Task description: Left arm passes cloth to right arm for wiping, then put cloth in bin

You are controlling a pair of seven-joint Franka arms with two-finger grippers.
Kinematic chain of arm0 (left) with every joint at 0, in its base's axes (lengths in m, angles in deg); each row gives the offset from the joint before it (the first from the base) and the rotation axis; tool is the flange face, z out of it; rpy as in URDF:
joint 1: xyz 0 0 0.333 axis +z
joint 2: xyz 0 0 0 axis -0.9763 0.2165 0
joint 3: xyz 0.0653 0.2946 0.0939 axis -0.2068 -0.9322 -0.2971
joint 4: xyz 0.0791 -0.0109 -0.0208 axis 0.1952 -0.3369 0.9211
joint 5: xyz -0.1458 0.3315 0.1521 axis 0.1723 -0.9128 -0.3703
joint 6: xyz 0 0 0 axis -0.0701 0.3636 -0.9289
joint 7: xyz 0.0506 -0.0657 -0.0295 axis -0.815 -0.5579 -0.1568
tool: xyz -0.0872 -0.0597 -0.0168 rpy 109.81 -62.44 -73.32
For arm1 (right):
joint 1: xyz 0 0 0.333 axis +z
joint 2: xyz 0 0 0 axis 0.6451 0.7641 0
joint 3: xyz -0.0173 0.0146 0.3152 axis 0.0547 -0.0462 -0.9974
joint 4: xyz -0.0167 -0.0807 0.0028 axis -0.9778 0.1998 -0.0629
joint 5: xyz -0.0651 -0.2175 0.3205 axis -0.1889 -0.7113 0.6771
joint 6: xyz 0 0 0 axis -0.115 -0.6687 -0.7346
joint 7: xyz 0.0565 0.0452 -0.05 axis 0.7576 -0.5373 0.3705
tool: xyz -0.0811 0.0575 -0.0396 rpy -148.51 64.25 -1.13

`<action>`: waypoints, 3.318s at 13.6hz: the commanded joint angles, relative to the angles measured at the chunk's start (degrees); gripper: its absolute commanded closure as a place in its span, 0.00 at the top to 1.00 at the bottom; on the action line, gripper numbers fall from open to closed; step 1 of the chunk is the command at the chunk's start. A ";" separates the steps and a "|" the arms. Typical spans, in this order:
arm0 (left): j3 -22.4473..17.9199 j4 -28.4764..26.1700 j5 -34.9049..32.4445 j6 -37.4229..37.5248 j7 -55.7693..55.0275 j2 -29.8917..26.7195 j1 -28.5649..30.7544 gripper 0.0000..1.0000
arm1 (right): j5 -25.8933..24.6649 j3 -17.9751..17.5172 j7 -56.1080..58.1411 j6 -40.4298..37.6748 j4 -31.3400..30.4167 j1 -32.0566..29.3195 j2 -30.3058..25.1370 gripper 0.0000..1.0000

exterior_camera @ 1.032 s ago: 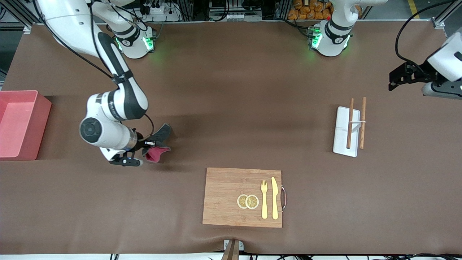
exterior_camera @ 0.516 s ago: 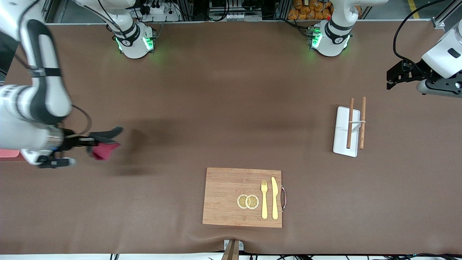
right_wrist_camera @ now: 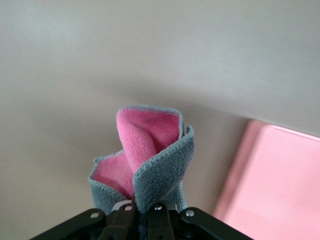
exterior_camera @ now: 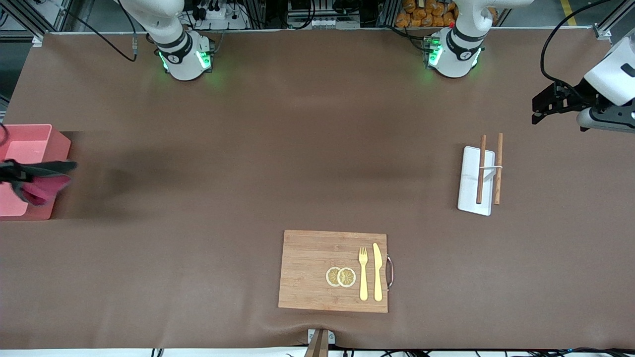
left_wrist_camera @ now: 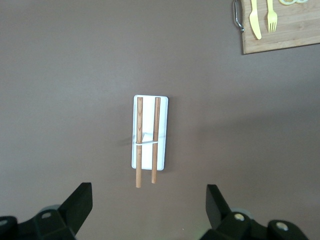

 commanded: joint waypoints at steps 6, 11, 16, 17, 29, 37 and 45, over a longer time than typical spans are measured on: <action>-0.40 1.55 -0.03 -0.38 -1.31 -0.40 0.31 1.00 | -5.68 -1.02 16.85 2.11 15.42 -13.43 12.57 0.00; -0.05 1.99 0.32 -0.38 -1.57 -0.58 0.23 1.00 | -2.69 -1.37 17.39 8.19 14.62 -16.08 22.60 0.99; -0.22 1.99 0.67 -0.38 -1.48 -0.32 0.31 1.00 | -1.81 -1.72 16.26 2.67 16.63 -13.02 20.16 1.00; -0.05 2.08 0.58 -0.29 -1.48 -0.32 0.23 1.00 | -1.89 -1.64 15.99 1.44 17.08 -11.53 19.28 1.00; -0.13 3.40 1.54 -0.29 -1.40 0.12 0.31 1.00 | -2.51 -1.73 -34.78 -14.74 16.38 17.03 6.45 1.00; -0.31 3.40 1.46 0.24 -8.43 -0.49 0.31 1.00 | 0.12 -1.55 -51.25 -8.70 4.56 26.28 -5.92 1.00; -0.40 3.40 1.29 3.58 -1.23 -0.58 0.31 1.00 | -0.22 -4.62 -48.44 3.62 -9.81 21.80 -17.02 1.00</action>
